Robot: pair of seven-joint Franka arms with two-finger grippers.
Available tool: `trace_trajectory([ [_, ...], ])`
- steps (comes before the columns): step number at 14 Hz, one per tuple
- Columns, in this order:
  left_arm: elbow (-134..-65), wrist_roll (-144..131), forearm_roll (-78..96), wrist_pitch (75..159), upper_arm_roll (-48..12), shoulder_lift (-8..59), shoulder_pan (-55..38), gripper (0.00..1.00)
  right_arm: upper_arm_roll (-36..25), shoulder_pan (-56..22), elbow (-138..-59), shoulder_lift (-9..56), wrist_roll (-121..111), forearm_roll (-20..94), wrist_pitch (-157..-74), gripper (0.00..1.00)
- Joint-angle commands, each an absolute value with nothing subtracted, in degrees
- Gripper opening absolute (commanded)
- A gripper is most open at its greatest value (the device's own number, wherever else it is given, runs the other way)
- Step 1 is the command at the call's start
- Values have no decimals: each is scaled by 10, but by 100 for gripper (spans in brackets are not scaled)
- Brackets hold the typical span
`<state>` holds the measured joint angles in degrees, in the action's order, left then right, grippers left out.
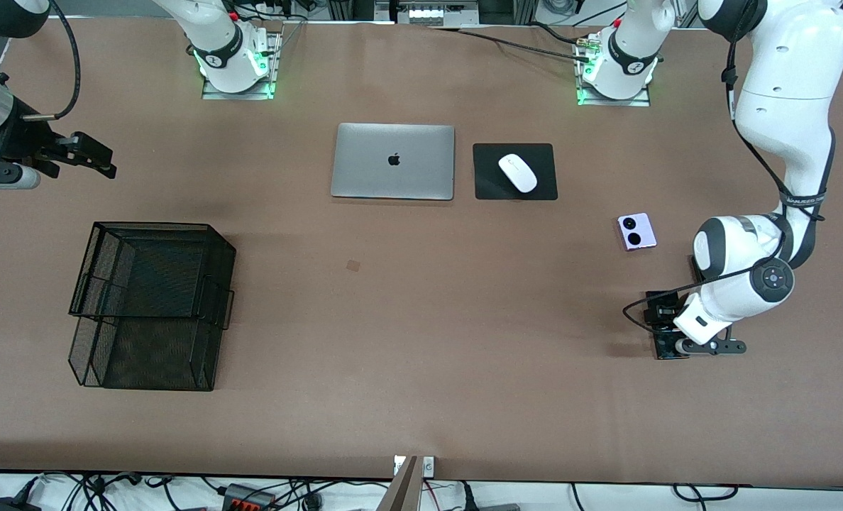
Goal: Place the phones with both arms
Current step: 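Carry the bar phone to the table middle and release it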
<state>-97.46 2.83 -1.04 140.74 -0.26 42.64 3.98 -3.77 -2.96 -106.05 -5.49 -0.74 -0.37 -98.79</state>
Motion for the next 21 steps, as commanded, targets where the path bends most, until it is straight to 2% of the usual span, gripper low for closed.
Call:
trace_trajectory([
  [1,-966,42,-6,1412,-8,435,46,71,-33,-24,-1049,-49,-9,-8,-983,100],
  [2,-966,39,-4,1410,-9,434,47,53,-33,-24,-1049,-50,-11,-8,-983,100],
  [3,-965,37,-5,1405,-11,432,50,42,-33,-24,-1049,-50,-10,-8,-983,100],
  [6,-956,33,-5,1378,-16,405,40,40,-33,-24,-1049,-49,-8,-8,-983,100],
  [8,-925,22,-4,1286,-53,375,33,40,-33,-24,-1049,-49,-9,-8,-983,100],
  [10,-888,-30,-5,1215,-106,369,33,40,-33,-24,-1050,-49,-8,-8,-983,100],
  [12,-880,-100,-8,1209,-179,369,15,39,-33,-24,-1049,-47,-7,-8,-983,100],
  [16,-839,-275,-11,1238,-188,410,-133,39,-33,-24,-1049,-43,-8,-8,-983,100],
  [21,-815,-420,-12,1420,-138,504,-288,39,-33,-24,-1049,-32,-6,-7,-985,100],
])
